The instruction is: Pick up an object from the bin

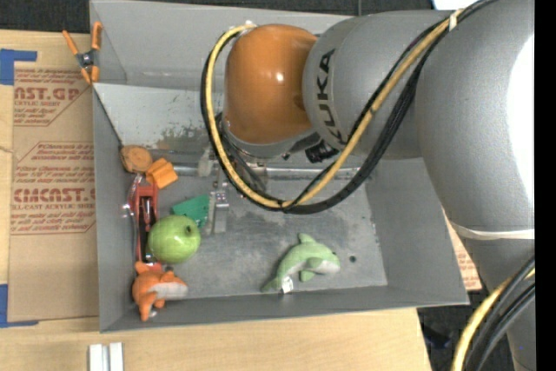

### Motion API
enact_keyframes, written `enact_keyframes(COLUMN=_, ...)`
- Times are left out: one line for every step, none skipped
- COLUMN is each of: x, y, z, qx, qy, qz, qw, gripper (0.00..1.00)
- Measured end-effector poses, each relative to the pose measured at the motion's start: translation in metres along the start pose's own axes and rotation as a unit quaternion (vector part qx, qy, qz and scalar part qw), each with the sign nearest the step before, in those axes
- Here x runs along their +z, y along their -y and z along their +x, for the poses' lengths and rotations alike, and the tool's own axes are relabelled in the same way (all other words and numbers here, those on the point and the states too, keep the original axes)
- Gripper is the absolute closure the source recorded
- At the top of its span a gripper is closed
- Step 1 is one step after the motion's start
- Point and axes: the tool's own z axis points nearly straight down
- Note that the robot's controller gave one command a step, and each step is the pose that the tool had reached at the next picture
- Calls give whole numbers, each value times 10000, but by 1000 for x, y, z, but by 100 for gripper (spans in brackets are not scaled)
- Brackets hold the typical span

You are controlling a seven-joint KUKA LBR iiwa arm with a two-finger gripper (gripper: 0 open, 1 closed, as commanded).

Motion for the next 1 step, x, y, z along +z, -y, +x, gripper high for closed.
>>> enact_keyframes(x=12, y=-13, z=-6, qx=-1118, qy=14, qz=6, qw=9937, gripper=0)
